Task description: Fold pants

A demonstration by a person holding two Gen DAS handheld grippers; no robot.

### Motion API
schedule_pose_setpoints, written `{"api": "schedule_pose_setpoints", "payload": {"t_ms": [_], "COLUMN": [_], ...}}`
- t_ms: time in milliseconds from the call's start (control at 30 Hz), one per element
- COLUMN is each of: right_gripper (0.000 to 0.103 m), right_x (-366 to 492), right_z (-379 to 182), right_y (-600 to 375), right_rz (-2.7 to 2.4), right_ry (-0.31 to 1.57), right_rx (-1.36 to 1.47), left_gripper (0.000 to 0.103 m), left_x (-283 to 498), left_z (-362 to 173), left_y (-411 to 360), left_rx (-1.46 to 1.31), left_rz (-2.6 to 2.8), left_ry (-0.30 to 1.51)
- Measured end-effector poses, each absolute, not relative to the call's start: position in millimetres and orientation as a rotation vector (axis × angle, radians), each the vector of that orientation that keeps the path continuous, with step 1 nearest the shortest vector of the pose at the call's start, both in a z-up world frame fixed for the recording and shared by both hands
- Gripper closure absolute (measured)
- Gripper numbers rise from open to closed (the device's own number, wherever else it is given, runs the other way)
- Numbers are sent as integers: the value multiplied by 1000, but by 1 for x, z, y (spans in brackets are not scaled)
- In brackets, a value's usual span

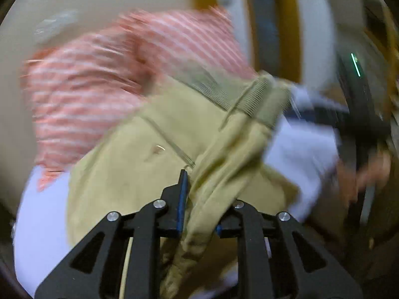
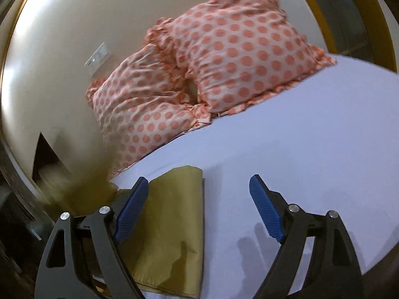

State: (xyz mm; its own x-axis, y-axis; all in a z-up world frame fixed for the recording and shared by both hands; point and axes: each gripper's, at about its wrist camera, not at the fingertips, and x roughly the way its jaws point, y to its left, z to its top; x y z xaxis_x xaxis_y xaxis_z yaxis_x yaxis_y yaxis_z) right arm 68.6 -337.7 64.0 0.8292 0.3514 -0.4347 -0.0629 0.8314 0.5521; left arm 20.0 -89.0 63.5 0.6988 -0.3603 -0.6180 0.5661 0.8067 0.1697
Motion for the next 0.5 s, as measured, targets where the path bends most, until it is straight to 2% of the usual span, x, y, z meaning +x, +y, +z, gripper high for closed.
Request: {"api": "schedule_pose_setpoints", "payload": {"t_ms": [67,167,200,267,300,333,367,400,500], "right_gripper": [19,21,24,39,43,52,57,60,62], "right_x": [75,92,97,112,119,123,129,131,137], "right_z": [59,49,46,34,28,25,19,15,13], "right_y": [-342,-335,-332,-322,-317,-313,-309,-307,-301], "right_rz": [248,315,339,386,401,407,414,420,448], "right_ry": [595,668,693,767,805,831,858,872,873], "right_rx": [557,566,569,565,554,544,535,531,516], "left_gripper": [87,81,77,74,69,64,52,44,37], "left_x": [21,14,10,0,-4,-6,-11,-12,13], "left_z": [36,23,25,33,41,49,58,66,83], "left_y": [-101,-105,-104,-102,-96,-87,-73,-62,-4], "left_rx": [402,438,439,413,378,336,282,248,109], "left_rz": [-567,-534,-538,-573,-603,-637,-659,-651,-496], "left_ry": [684,674,670,665,666,662,643,629,615]}}
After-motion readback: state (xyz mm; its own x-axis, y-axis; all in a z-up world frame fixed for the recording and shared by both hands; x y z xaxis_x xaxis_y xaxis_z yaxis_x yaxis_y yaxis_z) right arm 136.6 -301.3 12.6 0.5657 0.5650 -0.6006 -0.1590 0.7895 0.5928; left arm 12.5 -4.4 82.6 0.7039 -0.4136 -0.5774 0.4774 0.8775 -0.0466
